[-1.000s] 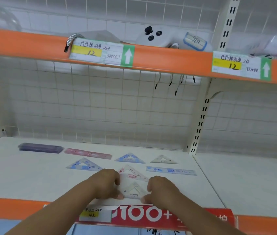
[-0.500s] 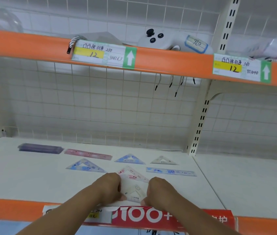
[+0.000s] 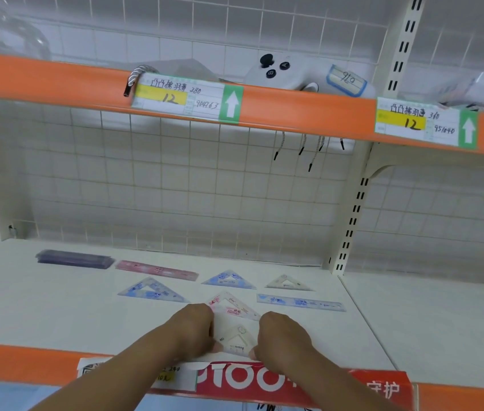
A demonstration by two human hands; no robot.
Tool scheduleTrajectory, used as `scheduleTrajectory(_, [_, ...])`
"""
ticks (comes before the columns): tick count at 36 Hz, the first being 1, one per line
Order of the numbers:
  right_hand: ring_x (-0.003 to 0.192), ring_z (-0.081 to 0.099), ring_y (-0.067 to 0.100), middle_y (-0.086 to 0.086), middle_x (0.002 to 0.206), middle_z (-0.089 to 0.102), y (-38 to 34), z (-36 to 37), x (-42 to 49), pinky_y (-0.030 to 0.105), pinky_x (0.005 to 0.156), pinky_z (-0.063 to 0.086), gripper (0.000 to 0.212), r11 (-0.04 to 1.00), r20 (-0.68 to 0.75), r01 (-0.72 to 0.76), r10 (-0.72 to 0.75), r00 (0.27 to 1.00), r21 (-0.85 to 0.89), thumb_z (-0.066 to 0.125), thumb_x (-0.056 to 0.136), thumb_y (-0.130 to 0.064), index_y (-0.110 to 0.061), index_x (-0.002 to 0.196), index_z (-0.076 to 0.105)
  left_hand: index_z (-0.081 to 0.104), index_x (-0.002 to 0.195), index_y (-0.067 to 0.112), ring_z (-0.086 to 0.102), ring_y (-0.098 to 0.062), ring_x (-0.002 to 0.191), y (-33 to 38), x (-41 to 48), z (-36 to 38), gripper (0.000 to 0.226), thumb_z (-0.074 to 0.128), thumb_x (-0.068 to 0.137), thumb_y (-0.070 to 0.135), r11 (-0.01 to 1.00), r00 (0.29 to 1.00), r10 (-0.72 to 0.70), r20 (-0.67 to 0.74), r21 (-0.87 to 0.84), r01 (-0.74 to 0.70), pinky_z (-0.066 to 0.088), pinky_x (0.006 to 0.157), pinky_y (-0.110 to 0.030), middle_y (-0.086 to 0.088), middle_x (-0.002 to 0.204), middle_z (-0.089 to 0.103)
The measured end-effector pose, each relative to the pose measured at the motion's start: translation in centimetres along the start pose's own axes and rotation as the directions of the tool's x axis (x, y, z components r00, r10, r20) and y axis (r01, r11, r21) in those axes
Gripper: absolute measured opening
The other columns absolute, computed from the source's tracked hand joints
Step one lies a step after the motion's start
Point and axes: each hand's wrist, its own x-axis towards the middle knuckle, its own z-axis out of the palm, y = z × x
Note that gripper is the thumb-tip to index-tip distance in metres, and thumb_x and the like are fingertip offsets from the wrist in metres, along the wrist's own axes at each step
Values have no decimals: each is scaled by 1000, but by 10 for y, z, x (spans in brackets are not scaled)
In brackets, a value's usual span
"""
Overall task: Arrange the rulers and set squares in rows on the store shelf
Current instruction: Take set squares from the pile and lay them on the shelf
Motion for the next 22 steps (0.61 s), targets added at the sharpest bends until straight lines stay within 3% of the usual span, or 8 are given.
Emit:
scheduleTrajectory(4, [84, 47, 13, -8, 73, 37, -1, -1, 0, 19, 58, 34, 28, 1000, 9, -18, 18, 1000, 3, 66, 88, -31, -19, 97, 43, 62, 110, 15, 59, -18, 104, 1, 1, 0, 27, 65, 87, 29, 1000, 999, -15, -31, 5, 15, 47, 88, -22, -4, 114, 64])
scheduleTrajectory(8, [83, 47, 13, -7, 79, 42, -3, -1, 0, 18, 58, 33, 29, 1000, 13, -26, 26, 1000, 9, 65, 89, -31, -20, 96, 40, 61, 111, 14, 60, -17, 103, 1, 1, 3, 27, 64, 87, 27, 999, 998, -32, -61, 8, 32, 48, 88, -22, -4, 114, 63])
scheduleTrajectory(11, [85, 51, 13, -3, 101, 59, -5, -2, 0, 19, 68, 38, 26, 1000, 10, -21, 21, 1000, -9, 65, 90, -29, -20, 110, 51, 60, 114, 14, 60, -16, 99, 2, 1, 6, 30, 63, 88, 29, 999, 997, -45, -58, 10, 46, 49, 88, -22, -4, 115, 63])
scheduleTrajectory(14, [103, 60, 14, 1, 121, 60, -5, -1, 0, 22, 79, 44, 37, 999, 8, -42, 42, 999, 2, 64, 90, -30, -17, 122, 51, 58, 116, 15, 60, -16, 103, 3, 2, 8, 32, 62, 88, 29, 998, 997, -58, -59, 6, 58, 47, 88, -21, -4, 117, 63])
scheduleTrajectory(22, [107, 59, 16, 0, 112, 59, -3, -1, 2, 24, 81, 46, 33, 994, 67, -89, 85, 994, 59, 68, 87, -31, -19, 112, 49, 54, 123, 15, 58, -16, 112, 3, 2, 8, 36, 61, 91, 29, 997, 997, -73, -21, -28, 72, 46, 93, -22, -3, 124, 60])
